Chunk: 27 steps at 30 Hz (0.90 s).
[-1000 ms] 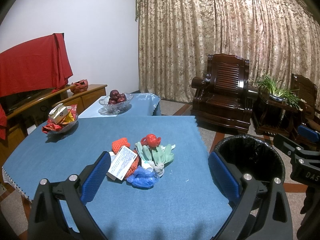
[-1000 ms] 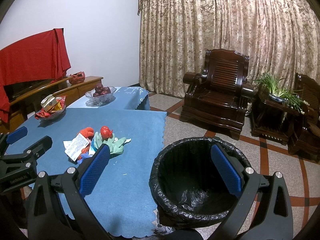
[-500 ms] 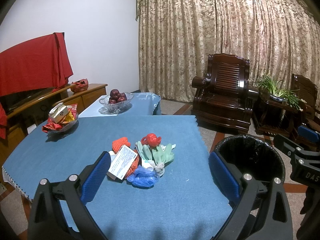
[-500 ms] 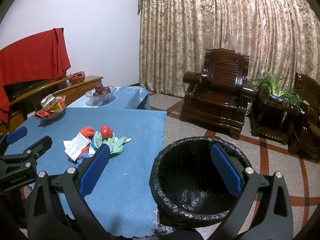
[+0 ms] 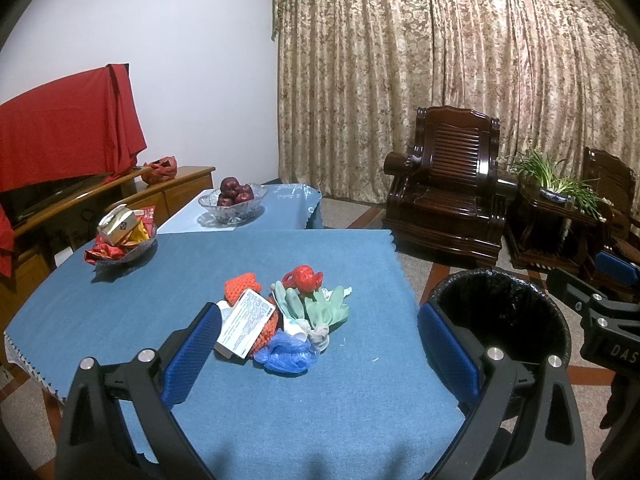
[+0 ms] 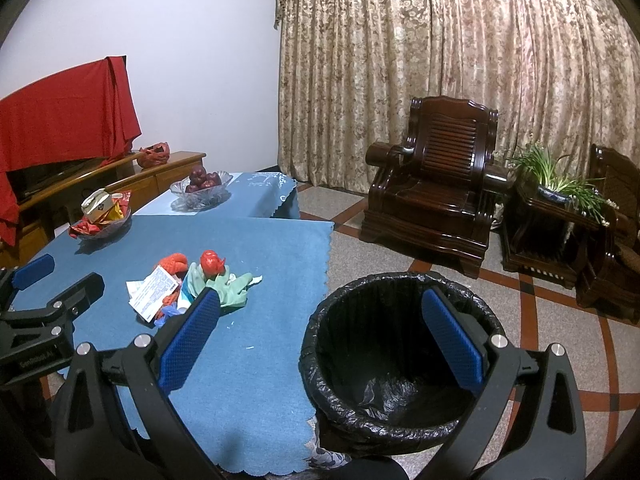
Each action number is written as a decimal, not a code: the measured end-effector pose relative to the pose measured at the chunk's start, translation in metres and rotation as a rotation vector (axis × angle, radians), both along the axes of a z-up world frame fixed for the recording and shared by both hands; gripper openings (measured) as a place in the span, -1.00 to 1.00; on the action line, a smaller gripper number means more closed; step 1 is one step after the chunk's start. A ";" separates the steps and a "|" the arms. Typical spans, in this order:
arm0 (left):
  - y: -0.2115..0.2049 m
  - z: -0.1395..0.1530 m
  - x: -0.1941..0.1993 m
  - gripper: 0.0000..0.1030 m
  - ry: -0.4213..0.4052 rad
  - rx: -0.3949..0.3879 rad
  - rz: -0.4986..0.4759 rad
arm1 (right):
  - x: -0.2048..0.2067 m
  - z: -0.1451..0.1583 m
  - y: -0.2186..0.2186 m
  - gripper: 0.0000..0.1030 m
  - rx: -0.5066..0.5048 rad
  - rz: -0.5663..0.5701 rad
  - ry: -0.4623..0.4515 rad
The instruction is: Collect trash
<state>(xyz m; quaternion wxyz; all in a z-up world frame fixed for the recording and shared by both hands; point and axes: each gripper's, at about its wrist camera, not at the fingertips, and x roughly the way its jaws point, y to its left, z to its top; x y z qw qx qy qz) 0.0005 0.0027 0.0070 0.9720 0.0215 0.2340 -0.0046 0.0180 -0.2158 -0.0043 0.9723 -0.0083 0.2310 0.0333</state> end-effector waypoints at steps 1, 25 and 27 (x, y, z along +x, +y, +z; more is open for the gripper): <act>0.000 0.001 0.000 0.88 0.000 0.000 0.000 | 0.000 0.000 0.000 0.91 0.000 0.000 0.000; 0.008 0.005 0.000 0.88 0.006 0.000 0.006 | 0.010 -0.019 0.017 0.91 0.004 0.001 0.008; 0.013 0.003 0.000 0.88 0.003 -0.001 0.020 | 0.014 -0.023 0.022 0.91 0.007 0.006 0.014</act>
